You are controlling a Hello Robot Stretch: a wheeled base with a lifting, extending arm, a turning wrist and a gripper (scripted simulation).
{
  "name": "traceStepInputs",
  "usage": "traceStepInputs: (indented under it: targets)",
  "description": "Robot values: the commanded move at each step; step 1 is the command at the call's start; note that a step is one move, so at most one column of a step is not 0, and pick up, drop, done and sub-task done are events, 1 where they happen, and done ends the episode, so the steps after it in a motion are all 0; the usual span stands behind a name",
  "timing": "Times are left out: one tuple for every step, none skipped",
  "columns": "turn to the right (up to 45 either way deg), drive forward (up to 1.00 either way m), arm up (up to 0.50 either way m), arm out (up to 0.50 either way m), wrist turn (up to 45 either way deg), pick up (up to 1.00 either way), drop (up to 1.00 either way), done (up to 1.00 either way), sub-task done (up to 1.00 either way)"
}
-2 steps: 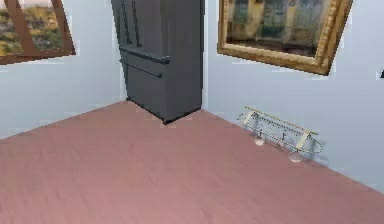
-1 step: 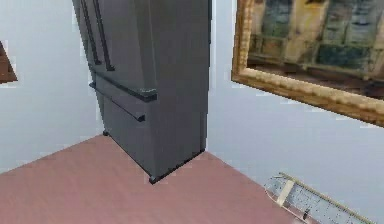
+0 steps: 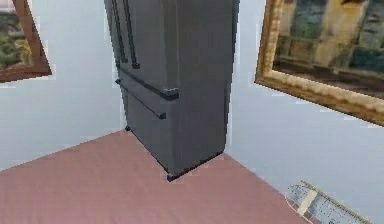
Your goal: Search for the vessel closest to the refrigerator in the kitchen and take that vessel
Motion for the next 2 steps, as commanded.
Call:
traceStepInputs:
  targets:
    - [0.0, 0.50, 0.00, 0.00, 0.0, 0.00, 0.00, 0.00, 0.00]
    - [-45.0, 0.00, 0.00, 0.00, 0.0, 0.00, 0.00, 0.00, 0.00]
